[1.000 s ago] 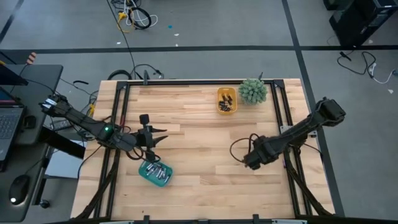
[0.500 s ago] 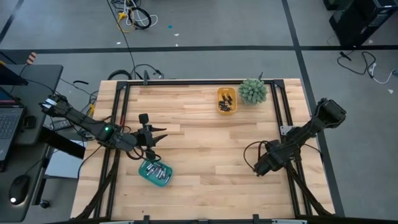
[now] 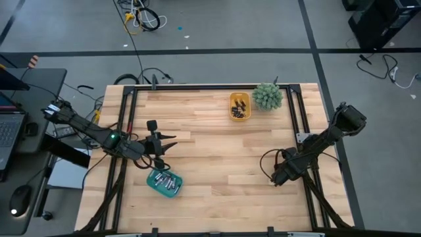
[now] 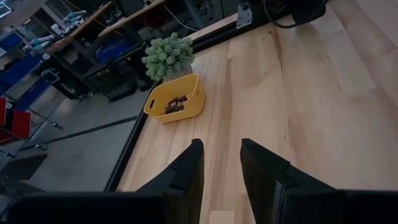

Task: Sort batteries
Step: Put the silver battery into the green bin

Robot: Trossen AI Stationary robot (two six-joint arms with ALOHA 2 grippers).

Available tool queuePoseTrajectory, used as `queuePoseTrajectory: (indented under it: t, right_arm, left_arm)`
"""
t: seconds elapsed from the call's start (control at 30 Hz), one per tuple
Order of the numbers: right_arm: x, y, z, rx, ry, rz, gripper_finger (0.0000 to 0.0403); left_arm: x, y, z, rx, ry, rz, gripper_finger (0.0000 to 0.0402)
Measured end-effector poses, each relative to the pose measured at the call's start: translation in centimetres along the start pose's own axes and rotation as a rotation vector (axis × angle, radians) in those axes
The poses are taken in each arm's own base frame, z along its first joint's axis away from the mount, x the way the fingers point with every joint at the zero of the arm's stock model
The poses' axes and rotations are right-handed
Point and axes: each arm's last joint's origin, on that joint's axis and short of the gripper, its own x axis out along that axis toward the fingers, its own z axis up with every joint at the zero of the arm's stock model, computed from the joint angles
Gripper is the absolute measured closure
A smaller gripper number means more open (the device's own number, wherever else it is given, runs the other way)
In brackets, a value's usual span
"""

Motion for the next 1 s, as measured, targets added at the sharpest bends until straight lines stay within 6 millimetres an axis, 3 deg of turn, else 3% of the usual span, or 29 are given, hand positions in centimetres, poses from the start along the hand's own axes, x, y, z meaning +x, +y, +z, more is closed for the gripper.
queuePoseTrajectory:
  t: [0.13, 0.23, 0.4, 0.5, 0.83, 1.0]
  right_arm:
    - [-0.5, 0.5, -0.2, -0.011, -0.051, 0.069, 0.0403]
    - [-1.9, 1.1, -0.5, -0.013, -0.142, 0.168, 0.0403]
    - [-3.8, 0.5, -0.4, 0.007, -0.166, 0.071, 0.0403]
    - [-3.5, -0.1, -0.4, 0.020, -0.067, -0.042, 0.0403]
    - [0.5, -0.1, -0.6, 0.029, 0.066, 0.004, 0.0403]
    - [-0.8, 0.4, -0.9, 0.016, -0.041, 0.085, 0.0403]
  left_arm:
    - [0.0, 0.0, 0.0, 0.002, -0.001, 0.000, 0.0298]
    - [0.0, 0.0, 0.0, 0.002, 0.000, 0.001, 0.0298]
    - [0.0, 0.0, 0.0, 0.002, -0.001, 0.001, 0.0298]
    - [0.0, 0.0, 0.0, -0.001, -0.003, 0.002, 0.0298]
    - [0.0, 0.0, 0.0, -0.001, 0.000, 0.002, 0.0298]
    - [0.0, 0.0, 0.0, -0.002, -0.001, 0.002, 0.0298]
